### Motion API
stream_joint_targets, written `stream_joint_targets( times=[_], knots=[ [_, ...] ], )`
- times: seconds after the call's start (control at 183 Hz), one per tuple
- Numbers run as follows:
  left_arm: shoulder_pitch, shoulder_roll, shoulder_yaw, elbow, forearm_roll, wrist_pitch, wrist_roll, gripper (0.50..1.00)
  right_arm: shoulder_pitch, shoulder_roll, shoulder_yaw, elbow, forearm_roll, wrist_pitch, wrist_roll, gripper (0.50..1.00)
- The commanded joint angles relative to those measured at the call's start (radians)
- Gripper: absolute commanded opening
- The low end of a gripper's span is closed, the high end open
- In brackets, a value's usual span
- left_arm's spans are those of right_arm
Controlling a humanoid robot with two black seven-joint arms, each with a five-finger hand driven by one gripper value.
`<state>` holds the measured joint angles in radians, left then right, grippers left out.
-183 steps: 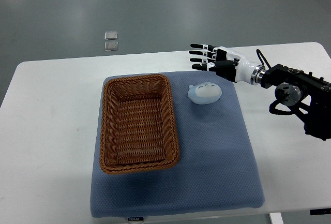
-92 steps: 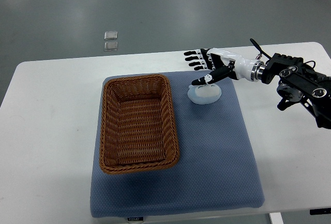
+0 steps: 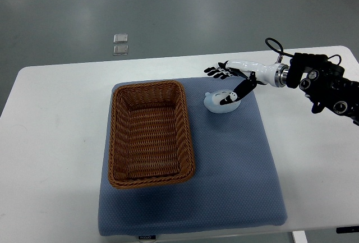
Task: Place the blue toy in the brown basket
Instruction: 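Lower the right hand onto the pale blue plush toy, then close the right hand's fingers around the plush toy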
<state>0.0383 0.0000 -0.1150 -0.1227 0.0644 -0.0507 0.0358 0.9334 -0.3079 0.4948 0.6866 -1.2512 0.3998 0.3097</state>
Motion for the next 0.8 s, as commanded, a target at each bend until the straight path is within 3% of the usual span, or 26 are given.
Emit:
stream_joint_targets(
  times=[0.0, 0.442, 0.796],
  knots=[
    [0.000, 0.000, 0.000, 0.000, 0.000, 0.000, -0.001, 1.000, -0.001, 0.003, -0.030, -0.001, -0.034, -0.035, 0.000, 0.911],
    [0.000, 0.000, 0.000, 0.000, 0.000, 0.000, -0.001, 1.000, -0.016, 0.016, -0.145, -0.004, -0.036, -0.151, 0.002, 0.901],
    [0.000, 0.000, 0.000, 0.000, 0.000, 0.000, -0.001, 1.000, -0.021, 0.018, -0.159, -0.012, -0.036, -0.170, 0.002, 0.834]
  ],
)
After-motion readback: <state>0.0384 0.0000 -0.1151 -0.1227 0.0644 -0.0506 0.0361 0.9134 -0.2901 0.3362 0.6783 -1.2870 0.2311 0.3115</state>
